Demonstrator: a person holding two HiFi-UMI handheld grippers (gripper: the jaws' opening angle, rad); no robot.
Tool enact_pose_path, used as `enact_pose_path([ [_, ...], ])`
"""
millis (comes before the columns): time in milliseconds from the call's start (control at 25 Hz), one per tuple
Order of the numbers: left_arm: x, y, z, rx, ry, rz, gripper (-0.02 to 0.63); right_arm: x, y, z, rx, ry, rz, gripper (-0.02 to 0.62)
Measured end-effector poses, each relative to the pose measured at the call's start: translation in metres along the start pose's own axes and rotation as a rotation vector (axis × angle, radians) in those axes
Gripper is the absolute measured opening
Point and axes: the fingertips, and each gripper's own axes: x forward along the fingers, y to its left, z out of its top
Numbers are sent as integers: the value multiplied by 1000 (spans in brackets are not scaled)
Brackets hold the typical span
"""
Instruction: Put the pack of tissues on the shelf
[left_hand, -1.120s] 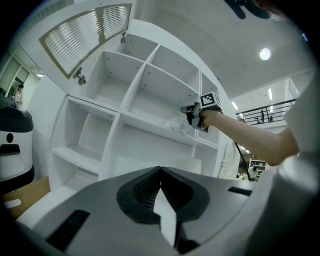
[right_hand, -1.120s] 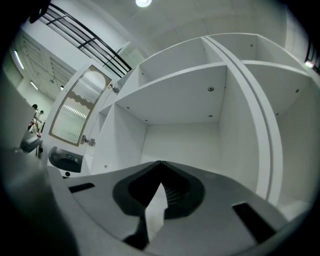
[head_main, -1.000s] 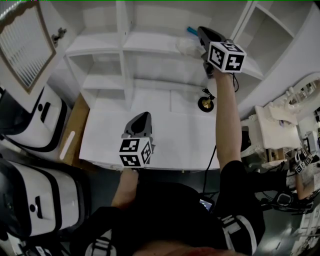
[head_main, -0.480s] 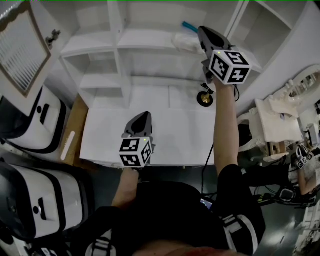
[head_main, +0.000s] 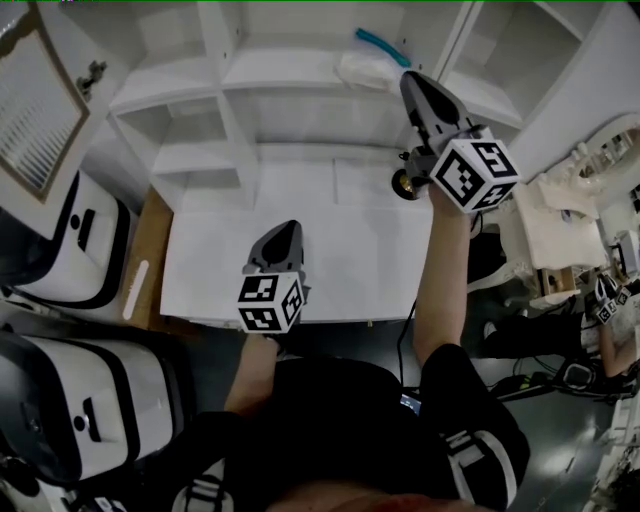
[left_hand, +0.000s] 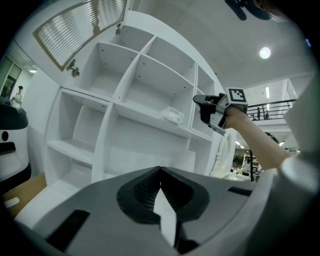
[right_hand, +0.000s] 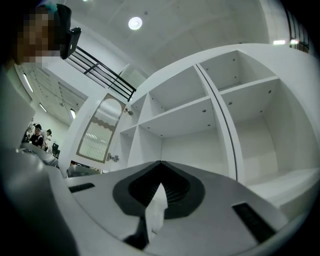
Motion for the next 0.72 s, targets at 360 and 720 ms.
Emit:
enact_pose_path([
  [360, 7, -13, -6, 10, 17, -34, 11, -70, 19, -44, 119, 13, -56, 18],
  [720, 10, -19, -11, 33, 30, -37, 11, -121, 33, -99, 157, 103, -126, 18],
])
